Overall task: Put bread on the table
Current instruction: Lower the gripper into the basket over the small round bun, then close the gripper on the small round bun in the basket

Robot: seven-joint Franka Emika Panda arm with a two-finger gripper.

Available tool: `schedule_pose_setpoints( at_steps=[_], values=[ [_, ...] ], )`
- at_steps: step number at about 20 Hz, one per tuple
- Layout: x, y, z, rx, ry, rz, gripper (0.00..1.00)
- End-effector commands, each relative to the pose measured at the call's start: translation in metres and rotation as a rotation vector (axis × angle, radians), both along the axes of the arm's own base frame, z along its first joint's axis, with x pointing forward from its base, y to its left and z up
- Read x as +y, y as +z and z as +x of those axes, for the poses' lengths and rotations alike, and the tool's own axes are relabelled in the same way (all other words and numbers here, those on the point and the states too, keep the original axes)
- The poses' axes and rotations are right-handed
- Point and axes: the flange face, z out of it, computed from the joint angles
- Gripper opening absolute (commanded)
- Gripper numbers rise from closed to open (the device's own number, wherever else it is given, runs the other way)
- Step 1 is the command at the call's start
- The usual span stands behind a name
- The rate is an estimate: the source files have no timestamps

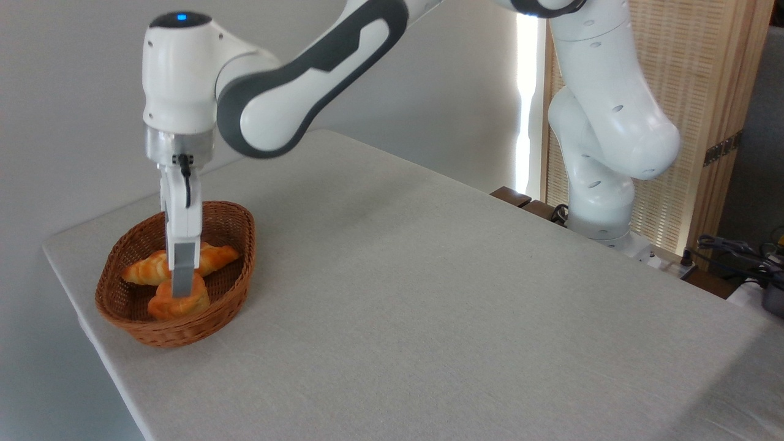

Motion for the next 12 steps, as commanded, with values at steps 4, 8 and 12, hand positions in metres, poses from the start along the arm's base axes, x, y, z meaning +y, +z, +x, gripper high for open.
schedule_pose_setpoints(
  at_steps=[4,8,12],
  values=[
    [-0.0037,-0.0116,0.0062,-0.057,-0.055,0.073,1.0],
    [-0.0038,-0.0148,0.0067,-0.054,-0.058,0.078,0.92],
    [-0.0045,-0.0191,0.0059,-0.053,-0.069,0.093,0.77]
  ],
)
